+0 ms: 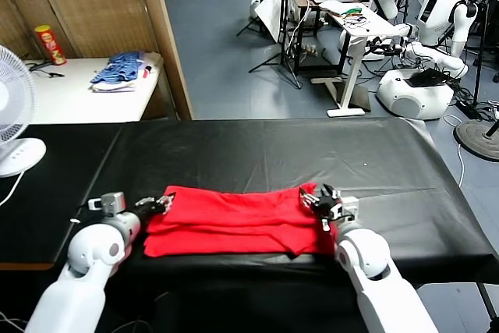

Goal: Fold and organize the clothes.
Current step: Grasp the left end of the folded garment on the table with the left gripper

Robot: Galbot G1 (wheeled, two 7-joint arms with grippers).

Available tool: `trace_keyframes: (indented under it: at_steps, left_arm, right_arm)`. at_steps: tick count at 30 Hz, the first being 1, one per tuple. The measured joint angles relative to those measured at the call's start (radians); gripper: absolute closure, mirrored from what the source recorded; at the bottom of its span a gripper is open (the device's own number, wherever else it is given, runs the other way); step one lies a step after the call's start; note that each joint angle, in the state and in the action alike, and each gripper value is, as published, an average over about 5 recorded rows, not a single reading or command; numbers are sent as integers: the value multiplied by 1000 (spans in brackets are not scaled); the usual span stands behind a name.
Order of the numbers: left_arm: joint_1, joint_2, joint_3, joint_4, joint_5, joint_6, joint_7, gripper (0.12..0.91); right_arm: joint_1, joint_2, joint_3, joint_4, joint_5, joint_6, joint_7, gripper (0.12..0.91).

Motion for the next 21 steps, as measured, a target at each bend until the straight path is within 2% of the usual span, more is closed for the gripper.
trace_keyframes:
  at_steps: [3, 6, 10, 13, 16, 21]
  left_arm:
    - [-6, -11, 10, 21, 63, -40, -11, 898]
    - [-11, -21, 17, 37, 139, -91, -19, 903]
    - [-21, -30, 21, 50, 203, -137, -25, 904]
    - [-27, -31, 21, 56, 220, -157, -15, 903]
    - [-28, -29, 19, 57, 230, -178, 6, 834]
    - [-17, -16, 6, 45, 230, -185, 32, 560]
  right_arm:
    - [1, 19, -4, -18, -10, 27, 32, 791]
    - [1, 35, -5, -32, -14, 40, 41, 886]
    - [-6, 38, -3, -34, -14, 45, 11, 868]
    - [-19, 31, 4, -21, -13, 50, -22, 757]
    - [-40, 18, 12, 7, -11, 49, -46, 590]
    - [-92, -13, 34, 85, -2, 43, -58, 345]
